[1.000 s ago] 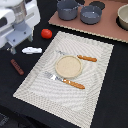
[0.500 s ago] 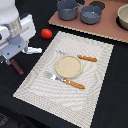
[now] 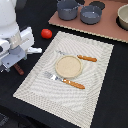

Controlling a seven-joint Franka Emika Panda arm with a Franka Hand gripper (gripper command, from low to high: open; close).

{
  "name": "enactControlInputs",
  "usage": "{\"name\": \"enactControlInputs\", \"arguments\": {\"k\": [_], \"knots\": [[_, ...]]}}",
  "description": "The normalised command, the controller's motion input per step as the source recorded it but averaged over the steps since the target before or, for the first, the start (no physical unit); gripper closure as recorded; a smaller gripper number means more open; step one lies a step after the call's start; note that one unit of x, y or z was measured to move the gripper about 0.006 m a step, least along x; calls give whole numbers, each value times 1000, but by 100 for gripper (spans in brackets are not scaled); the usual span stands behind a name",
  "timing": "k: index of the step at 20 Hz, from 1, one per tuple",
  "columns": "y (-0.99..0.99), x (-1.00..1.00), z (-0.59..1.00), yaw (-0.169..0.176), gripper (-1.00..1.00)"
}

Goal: Place the fish, sausage, and tomato into the frying pan.

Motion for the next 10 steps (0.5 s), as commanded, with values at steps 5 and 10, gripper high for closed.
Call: {"name": "enactControlInputs", "arguments": {"k": [5,10], "knots": [[-63,-103,-367,0,100],[-40,-25,-219,0,100]]}}
